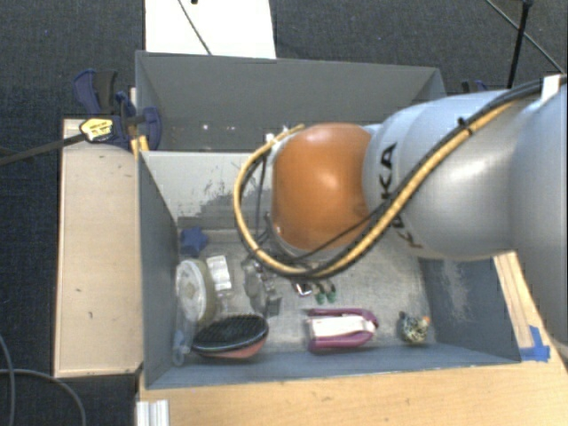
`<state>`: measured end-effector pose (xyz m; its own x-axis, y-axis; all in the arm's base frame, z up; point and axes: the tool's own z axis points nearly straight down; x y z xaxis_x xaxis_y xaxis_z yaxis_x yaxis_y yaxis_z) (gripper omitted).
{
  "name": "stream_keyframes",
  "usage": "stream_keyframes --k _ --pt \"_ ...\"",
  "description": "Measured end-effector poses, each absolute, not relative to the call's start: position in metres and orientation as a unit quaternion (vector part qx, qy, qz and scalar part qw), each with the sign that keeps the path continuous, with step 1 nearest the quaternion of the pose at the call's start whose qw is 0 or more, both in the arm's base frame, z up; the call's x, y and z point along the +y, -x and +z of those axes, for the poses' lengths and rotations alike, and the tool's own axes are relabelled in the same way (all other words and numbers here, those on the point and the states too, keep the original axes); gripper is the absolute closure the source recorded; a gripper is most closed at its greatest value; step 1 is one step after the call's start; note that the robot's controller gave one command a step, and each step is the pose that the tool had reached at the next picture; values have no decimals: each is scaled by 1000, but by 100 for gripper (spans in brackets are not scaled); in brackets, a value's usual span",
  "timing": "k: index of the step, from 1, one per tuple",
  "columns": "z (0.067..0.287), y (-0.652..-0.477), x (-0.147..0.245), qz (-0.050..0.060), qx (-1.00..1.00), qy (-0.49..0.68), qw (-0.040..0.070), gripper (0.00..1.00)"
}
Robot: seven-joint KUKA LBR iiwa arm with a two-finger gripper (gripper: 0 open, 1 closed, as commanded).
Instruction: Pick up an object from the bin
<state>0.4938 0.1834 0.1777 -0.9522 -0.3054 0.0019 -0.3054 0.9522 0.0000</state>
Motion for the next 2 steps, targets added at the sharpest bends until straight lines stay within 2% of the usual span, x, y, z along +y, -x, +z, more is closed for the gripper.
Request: stream_keyframes --k 1,2 --pt "179 -495 183 0 -988 -154 -1 0" --pt "76 -483 199 2 -907 -421 1 0"
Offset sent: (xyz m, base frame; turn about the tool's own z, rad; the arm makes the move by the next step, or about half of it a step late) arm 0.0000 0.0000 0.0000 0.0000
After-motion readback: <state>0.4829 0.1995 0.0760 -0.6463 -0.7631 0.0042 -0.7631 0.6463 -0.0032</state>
